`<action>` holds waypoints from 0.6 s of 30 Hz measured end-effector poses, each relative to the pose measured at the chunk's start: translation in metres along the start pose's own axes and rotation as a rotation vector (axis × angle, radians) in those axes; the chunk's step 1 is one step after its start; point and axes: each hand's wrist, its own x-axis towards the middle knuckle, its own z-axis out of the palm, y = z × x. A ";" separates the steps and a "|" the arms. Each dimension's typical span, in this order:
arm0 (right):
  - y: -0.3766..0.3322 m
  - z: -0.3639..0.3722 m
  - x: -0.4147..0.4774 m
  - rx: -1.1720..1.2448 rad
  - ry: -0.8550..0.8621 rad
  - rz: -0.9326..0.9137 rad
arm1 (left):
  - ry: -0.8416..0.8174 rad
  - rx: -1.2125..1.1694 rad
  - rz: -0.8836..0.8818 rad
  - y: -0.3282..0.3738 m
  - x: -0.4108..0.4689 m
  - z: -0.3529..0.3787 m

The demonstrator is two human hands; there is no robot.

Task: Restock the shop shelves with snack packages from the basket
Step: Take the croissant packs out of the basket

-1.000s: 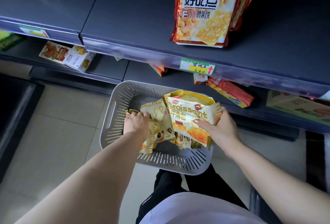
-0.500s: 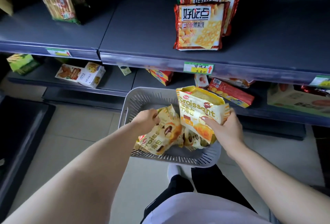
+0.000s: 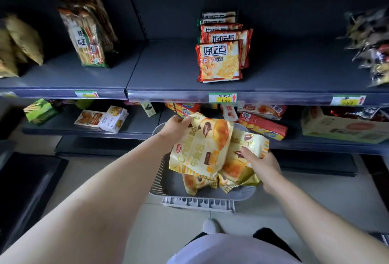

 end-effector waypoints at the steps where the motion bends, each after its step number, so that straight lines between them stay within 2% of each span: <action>1: 0.001 -0.002 -0.001 0.030 -0.003 0.012 | -0.090 -0.118 -0.062 0.006 -0.006 0.002; 2: 0.002 -0.005 0.000 0.060 -0.003 0.030 | -0.200 -0.162 -0.116 0.009 -0.009 0.005; 5: 0.005 -0.019 -0.002 0.165 0.012 0.056 | -0.500 -0.007 -0.160 0.019 -0.021 0.017; 8: 0.012 -0.040 -0.004 0.198 0.031 0.047 | -0.592 0.060 -0.170 0.036 -0.034 0.034; 10: 0.020 -0.058 -0.006 0.219 0.050 0.020 | -0.502 0.119 -0.155 0.047 -0.045 0.048; 13: 0.030 -0.089 -0.016 0.242 0.086 -0.029 | -0.231 0.219 -0.088 0.059 -0.065 0.073; 16: 0.037 -0.123 -0.031 0.272 0.127 -0.112 | -0.003 0.167 0.016 0.069 -0.092 0.096; 18: 0.037 -0.146 -0.047 0.277 0.181 -0.197 | 0.070 0.115 0.083 0.075 -0.110 0.109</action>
